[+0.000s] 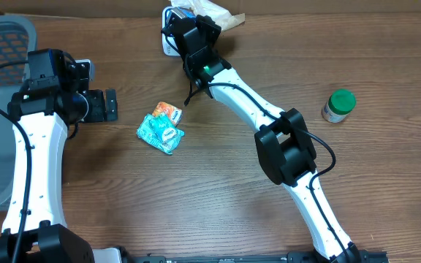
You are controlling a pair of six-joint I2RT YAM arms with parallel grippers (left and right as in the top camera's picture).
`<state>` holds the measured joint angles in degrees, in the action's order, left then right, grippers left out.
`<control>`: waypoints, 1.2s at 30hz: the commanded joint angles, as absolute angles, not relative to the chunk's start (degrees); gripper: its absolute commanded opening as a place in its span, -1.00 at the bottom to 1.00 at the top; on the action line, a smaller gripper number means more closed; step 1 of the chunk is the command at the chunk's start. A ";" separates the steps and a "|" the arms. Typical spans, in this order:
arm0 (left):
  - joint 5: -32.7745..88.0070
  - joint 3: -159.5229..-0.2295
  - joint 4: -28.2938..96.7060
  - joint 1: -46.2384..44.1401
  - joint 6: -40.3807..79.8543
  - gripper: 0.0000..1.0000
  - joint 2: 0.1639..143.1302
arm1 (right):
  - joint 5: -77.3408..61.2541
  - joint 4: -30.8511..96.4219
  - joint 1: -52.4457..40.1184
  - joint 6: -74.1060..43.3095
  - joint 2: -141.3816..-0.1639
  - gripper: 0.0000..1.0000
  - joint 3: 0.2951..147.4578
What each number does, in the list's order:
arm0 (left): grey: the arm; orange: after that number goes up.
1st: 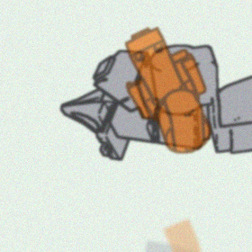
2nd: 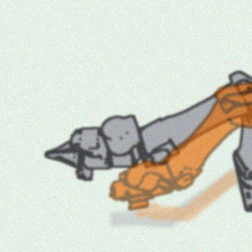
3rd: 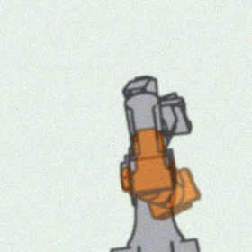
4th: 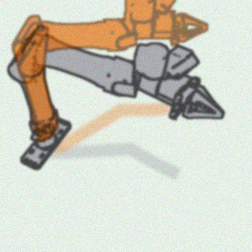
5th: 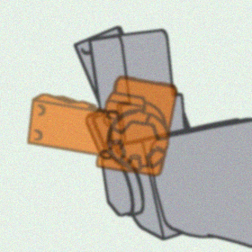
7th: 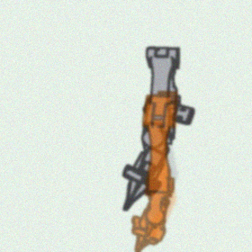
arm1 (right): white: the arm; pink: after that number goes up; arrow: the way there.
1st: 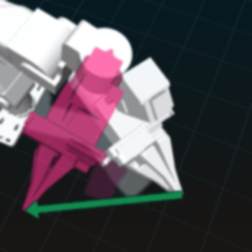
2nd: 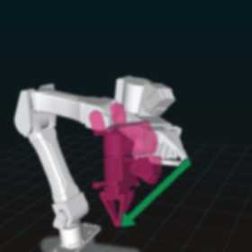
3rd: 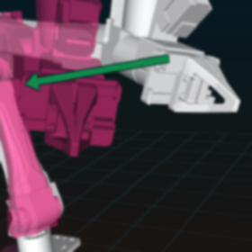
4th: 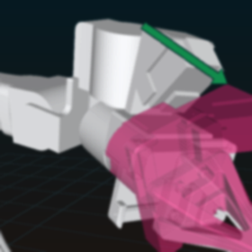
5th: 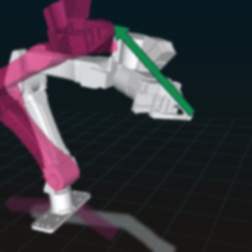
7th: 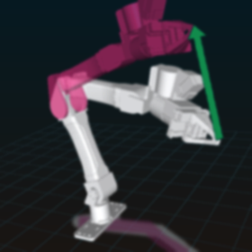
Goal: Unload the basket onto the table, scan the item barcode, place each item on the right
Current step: 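Raise the snack bag under the white scanner with the right gripper, then carry the snack bag right and set it beside the jar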
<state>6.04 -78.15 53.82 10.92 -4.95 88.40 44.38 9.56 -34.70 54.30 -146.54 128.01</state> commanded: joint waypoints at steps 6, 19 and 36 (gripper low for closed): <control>6.92 -78.56 53.74 10.85 -6.42 0.99 88.40 | 46.89 12.08 -36.07 50.72 -143.37 -0.92 128.57; 6.90 -78.56 53.74 10.87 -6.42 0.99 88.40 | 32.56 44.71 -35.27 17.52 -122.23 -0.92 128.62; 6.90 -78.56 53.74 10.85 -6.42 0.99 88.40 | 20.84 93.17 -13.45 -16.51 -111.66 -0.92 128.27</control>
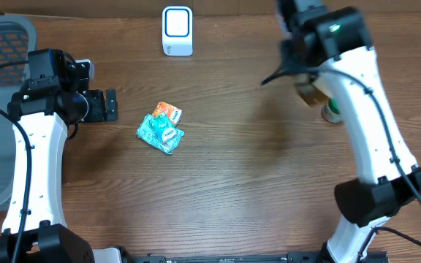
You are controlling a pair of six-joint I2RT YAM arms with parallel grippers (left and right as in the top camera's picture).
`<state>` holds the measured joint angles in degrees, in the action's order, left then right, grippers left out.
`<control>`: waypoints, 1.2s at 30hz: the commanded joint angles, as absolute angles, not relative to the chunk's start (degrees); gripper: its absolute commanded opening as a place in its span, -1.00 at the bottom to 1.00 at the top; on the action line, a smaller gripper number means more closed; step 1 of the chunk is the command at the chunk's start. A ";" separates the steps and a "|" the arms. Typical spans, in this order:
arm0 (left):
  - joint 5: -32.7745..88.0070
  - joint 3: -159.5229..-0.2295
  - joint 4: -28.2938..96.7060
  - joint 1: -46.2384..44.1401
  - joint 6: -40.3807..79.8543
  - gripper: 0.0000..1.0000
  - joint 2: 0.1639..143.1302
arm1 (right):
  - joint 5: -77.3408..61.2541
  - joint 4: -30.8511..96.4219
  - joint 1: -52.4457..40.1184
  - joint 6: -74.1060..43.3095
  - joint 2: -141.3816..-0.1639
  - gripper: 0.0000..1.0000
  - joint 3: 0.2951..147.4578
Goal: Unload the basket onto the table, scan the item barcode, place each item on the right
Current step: 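Carry the snack bag right and set it beside the jar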
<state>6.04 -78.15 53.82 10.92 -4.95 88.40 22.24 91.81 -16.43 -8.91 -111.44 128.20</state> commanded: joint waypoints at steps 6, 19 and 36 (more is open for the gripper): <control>6.90 -78.59 53.74 10.87 -6.42 0.99 88.40 | 11.33 93.01 -7.33 -11.62 -111.68 -0.92 121.93; 6.90 -78.56 53.74 10.85 -6.42 0.99 88.40 | 11.94 76.09 -3.75 -9.96 -111.68 -0.92 97.03; 6.92 -78.56 53.74 10.85 -6.42 0.99 88.40 | 6.33 78.54 -0.12 -10.41 -111.53 0.33 106.19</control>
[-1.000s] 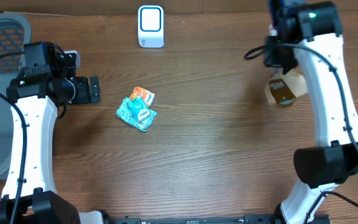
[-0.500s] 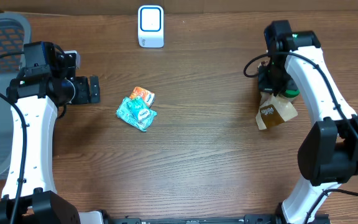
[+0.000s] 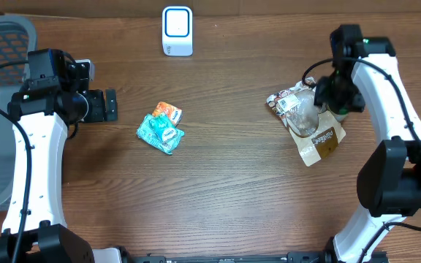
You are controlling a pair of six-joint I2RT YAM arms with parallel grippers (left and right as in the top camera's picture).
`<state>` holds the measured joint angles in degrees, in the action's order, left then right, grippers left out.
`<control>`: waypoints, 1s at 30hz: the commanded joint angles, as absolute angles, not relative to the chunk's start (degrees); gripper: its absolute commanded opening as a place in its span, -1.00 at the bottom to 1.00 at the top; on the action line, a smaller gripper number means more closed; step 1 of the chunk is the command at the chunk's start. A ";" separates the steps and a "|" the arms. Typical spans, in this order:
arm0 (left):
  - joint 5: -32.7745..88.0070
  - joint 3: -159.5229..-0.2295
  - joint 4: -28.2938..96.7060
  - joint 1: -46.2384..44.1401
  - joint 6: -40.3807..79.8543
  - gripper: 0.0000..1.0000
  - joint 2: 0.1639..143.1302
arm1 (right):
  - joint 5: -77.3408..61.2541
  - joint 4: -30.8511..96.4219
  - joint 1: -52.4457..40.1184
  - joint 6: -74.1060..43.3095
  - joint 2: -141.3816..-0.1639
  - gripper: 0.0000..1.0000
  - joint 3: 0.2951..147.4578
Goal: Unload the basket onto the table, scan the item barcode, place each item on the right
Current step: 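Carry the snack bag right and set it beside the jar, then reach the right gripper left and grasp the teal tissue pack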
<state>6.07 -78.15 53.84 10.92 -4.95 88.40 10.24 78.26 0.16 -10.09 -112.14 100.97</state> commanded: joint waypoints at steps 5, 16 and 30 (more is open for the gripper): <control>6.92 -78.56 53.74 10.85 -6.42 0.99 88.40 | -12.62 76.60 -1.67 -10.41 -111.53 0.33 109.12; 6.92 -78.59 53.74 10.85 -6.42 0.99 88.40 | -26.00 62.50 -13.19 -10.48 -112.25 0.45 101.49; 6.92 -78.56 53.74 10.85 -6.42 0.99 88.40 | -27.09 40.47 -33.34 -20.58 -121.08 0.14 94.76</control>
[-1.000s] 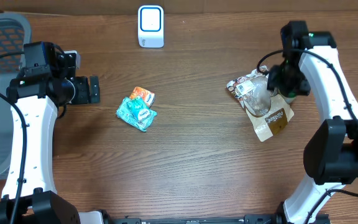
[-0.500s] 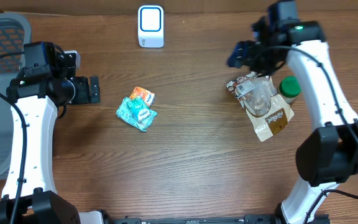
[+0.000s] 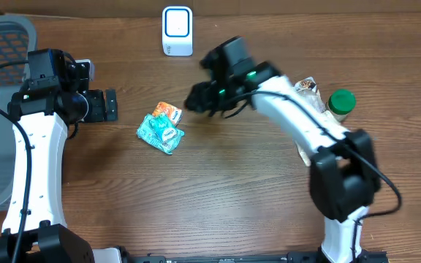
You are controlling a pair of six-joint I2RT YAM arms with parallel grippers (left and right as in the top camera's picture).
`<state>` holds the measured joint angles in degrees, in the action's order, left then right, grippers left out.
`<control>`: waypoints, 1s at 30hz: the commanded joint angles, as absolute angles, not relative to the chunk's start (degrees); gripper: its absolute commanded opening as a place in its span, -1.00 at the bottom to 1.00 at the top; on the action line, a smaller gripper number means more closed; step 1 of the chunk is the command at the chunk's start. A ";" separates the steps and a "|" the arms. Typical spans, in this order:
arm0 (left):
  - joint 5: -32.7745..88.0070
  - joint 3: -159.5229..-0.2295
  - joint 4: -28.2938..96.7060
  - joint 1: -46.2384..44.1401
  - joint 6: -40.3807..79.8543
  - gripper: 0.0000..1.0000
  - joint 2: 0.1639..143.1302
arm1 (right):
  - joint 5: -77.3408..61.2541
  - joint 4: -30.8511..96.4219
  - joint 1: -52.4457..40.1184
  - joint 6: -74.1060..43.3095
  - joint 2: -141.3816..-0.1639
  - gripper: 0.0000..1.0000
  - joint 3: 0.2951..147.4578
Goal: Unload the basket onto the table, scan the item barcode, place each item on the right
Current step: 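Reach the right gripper left and grasp the teal tissue pack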
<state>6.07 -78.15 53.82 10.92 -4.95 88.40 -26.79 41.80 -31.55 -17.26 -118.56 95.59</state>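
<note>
The white scanner with a blue face [image 3: 177, 31] stands at the back edge. A teal packet [image 3: 159, 133] and an orange packet [image 3: 168, 111] lie together left of centre. My right gripper [image 3: 194, 98] hovers just right of the orange packet, apparently open and empty. The brown snack bag [image 3: 307, 85] lies at the right, mostly hidden under my right arm. My left gripper [image 3: 110, 104] rests open at the left, holding nothing.
A jar with a green lid [image 3: 340, 104] stands at the right beside the bag. A grey basket fills the far left edge. Bare wooden tabletop [image 3: 218, 197] runs along the front.
My right gripper has left the brown bag lying at the right and now sits at mid-table beside the orange and teal packets. The left arm has not moved.
My right gripper first held the brown bag in front of the scanner. Then it was at the right with the bag, near the jar. Then the bag lay on the table beside the jar under the gripper. Now the gripper is by the packets, empty.
</note>
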 commanded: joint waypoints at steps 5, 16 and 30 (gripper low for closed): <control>6.92 -78.56 53.74 10.85 -6.42 0.99 88.40 | -27.05 37.08 -36.42 -21.47 -124.16 0.00 94.76; 6.92 -78.56 53.74 10.85 -6.42 0.99 88.40 | -27.92 33.36 -37.80 -22.76 -128.05 -0.24 94.54; 6.92 -78.56 53.74 10.85 -6.42 0.99 88.40 | -29.67 31.94 -38.30 -22.76 -130.34 -0.33 94.45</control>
<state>6.07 -78.15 53.82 10.92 -4.95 88.40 -28.82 32.21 -37.98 -22.50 -128.86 95.00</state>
